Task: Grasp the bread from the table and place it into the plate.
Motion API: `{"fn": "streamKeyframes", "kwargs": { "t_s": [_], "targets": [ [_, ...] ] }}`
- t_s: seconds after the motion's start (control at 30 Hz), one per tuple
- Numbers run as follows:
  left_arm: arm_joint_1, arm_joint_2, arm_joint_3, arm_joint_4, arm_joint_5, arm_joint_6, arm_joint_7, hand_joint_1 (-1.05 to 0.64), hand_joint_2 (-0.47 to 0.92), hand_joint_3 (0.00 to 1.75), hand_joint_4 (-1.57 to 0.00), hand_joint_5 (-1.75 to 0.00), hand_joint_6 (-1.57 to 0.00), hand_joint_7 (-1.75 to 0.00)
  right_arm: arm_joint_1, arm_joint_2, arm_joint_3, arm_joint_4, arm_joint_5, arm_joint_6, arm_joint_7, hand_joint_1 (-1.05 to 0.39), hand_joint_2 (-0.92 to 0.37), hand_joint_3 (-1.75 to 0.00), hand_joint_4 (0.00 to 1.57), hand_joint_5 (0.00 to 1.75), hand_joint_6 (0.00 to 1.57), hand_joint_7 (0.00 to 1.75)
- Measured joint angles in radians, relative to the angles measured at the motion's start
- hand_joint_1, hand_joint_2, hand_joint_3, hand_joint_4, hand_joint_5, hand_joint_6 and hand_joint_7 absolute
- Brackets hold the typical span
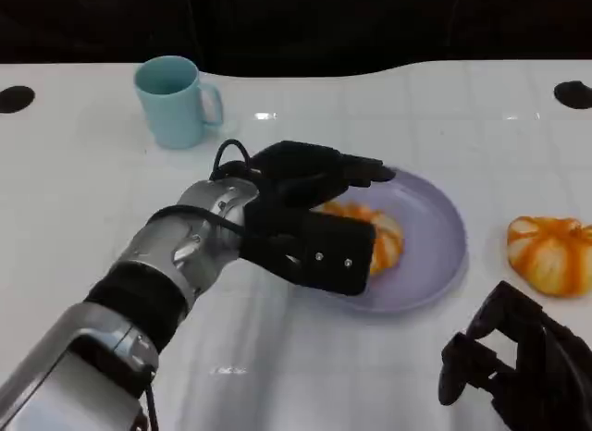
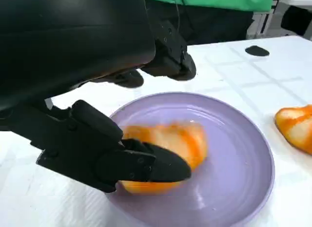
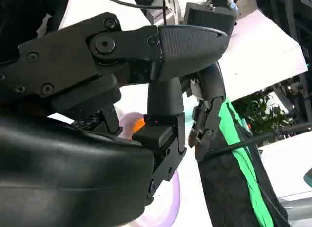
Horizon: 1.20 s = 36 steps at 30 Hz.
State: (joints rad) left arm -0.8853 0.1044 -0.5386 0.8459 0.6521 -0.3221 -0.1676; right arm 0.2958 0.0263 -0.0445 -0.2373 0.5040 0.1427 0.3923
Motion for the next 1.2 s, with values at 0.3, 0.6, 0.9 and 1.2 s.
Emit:
{"fn": "streamKeyframes", "kwargs": {
  "t_s": [0.3, 0.6, 0.9, 1.2],
  "targets": [
    [0.04, 0.043, 0.011, -0.105, -0.03, 0.007, -0.058, -0.91, 0.92, 0.55, -0.07, -0.2, -0.2, -0.01, 0.005, -0.005, -0.008, -0.013, 0.016, 0.005, 0.004, -0.55, -0.92, -0.42, 0.75, 1.75, 0.57, 1.61],
    [0.164, 0.098, 0.083, -0.283, -0.149, 0.022, -0.154, -0.84, 0.92, 0.46, -0.11, -0.24, -0.23, -0.02, 0.01, -0.011, -0.015, -0.012, 0.017, 0.004, 0.013, -0.55, -0.92, -0.41, 0.75, 1.75, 0.57, 1.63],
    [0.311, 0.1, 0.226, -0.367, -0.454, 0.003, -0.293, -0.74, 0.92, 0.38, -0.11, -0.45, -0.27, -0.03, 0.014, -0.011, -0.013, -0.014, 0.017, 0.004, 0.012, -0.55, -0.92, -0.4, 0.75, 1.75, 0.57, 1.61],
    [0.525, 0.067, 0.35, -0.522, -0.684, 0.007, -0.313, -0.7, 0.92, 0.39, -0.28, -0.69, -0.42, -0.08, 0.017, -0.014, -0.021, -0.026, 0.038, 0.041, 0.0, -0.55, -0.92, -0.41, 0.76, 1.75, 0.59, 1.59]
  ]
}}
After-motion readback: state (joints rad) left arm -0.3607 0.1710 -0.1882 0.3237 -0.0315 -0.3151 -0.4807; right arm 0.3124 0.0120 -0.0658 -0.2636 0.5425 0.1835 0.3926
